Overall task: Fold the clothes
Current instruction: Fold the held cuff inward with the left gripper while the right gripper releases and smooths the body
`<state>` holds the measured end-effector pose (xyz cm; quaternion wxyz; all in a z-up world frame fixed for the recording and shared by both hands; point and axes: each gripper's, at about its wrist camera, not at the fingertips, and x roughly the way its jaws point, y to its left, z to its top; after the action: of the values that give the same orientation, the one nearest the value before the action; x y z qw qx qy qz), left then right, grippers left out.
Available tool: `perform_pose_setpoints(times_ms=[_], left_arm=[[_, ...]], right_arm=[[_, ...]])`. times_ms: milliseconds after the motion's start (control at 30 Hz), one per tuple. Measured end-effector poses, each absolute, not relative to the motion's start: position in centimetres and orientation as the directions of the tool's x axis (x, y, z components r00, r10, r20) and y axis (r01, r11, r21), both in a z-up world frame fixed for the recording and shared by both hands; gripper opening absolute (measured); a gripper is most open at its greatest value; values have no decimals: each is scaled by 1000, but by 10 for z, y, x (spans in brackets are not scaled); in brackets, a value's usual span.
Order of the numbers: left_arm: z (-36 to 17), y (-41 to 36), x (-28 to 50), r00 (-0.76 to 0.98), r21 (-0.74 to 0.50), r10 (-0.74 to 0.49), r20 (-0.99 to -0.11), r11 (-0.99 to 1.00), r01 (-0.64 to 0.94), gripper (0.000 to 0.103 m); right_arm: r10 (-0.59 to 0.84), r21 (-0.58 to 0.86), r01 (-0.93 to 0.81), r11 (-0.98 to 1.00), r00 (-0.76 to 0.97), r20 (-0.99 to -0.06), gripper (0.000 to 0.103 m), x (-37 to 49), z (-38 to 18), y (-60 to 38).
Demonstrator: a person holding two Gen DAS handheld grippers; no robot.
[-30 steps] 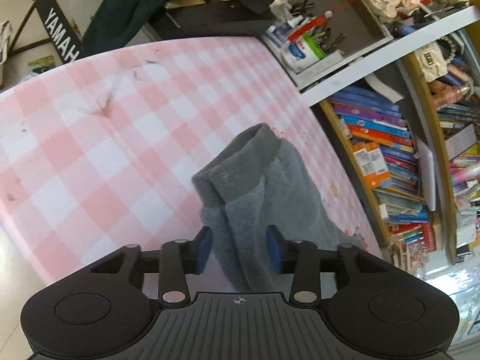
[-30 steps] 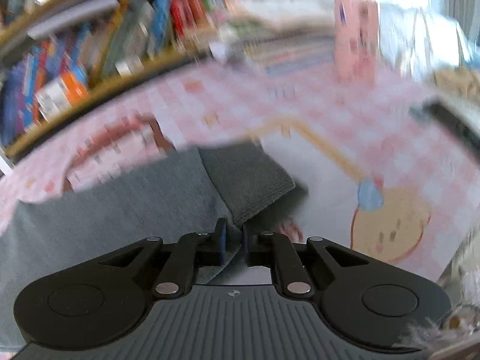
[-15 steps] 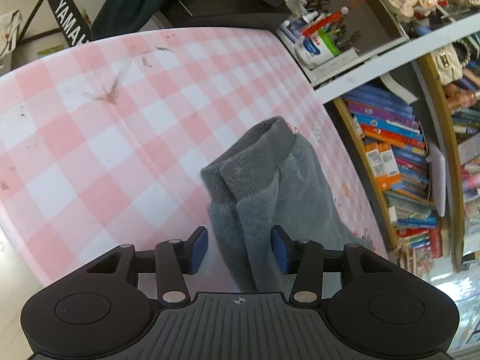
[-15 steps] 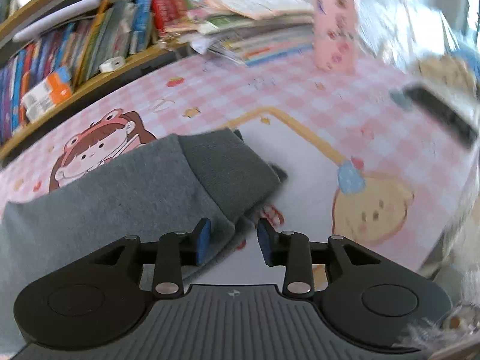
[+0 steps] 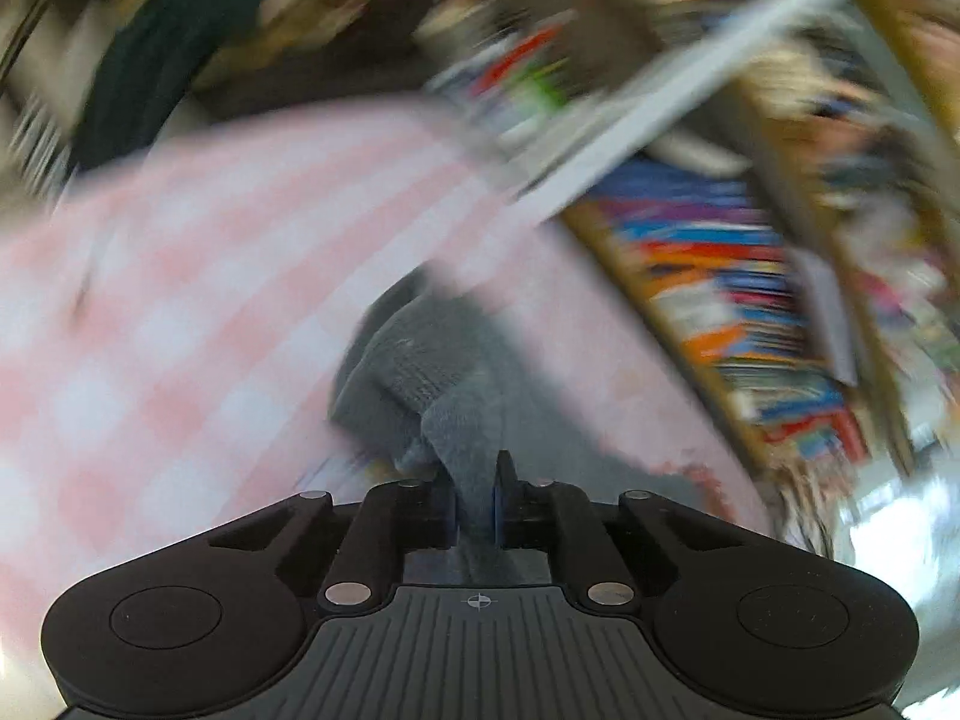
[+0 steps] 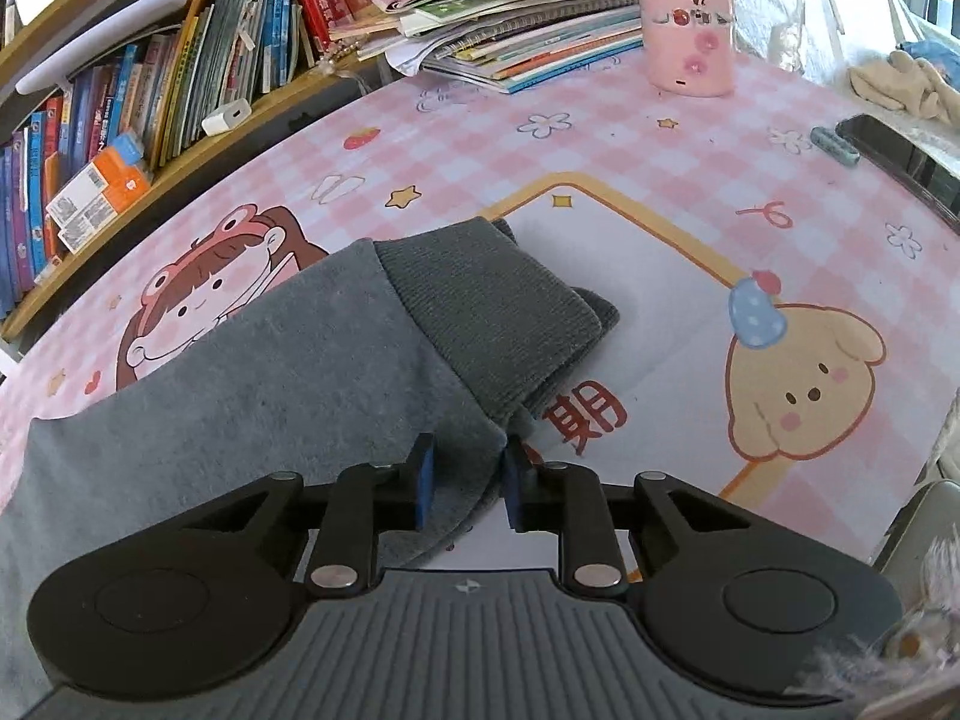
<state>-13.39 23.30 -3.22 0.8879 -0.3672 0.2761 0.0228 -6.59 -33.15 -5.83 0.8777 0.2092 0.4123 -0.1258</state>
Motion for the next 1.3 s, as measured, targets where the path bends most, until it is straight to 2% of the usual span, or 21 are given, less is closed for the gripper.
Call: perform_pose_setpoints(times_ms=[100,167,233,533,633,700,800,1000,1300], left_arm=[[-14,230,-146,905,-651,-144,-401,739,-171,8],[-28,243,-145,886,-683,-120,-448,685,-253,9],[-56,260,-141,811,-689,-124,-571,609,-393,9],[-75,268,-152,765,-692,-150,-627,558,-458,15],[-80,273,-155,756,-698,-157,-635,534,-476,20],[-81,272,-151,752,-698,-154,-641,525,-487,25],[-83,272,-150,755,-703,-154,-637,519,-487,28],[-86,272,-153,773,-721,-156,-615,507,-472,31],[-88,273,-157,788,-737,-168,-593,507,-447,31]], right_arm=[[-25,277,373,885,633,-774,20,-64,-58,-328],[-15,277,356,892,638,-770,20,-63,-59,-323],[-13,270,339,901,644,-765,20,-61,-59,-317],[-80,181,343,922,624,-777,25,-56,-55,-303],[-116,136,339,931,628,-770,38,-57,-48,-293],[-144,108,339,934,638,-757,58,-61,-43,-286],[-172,69,329,942,647,-742,66,-68,-37,-274],[-111,34,203,979,659,-744,72,-80,-31,-237],[78,-75,-204,976,648,-757,79,-73,-39,-145]])
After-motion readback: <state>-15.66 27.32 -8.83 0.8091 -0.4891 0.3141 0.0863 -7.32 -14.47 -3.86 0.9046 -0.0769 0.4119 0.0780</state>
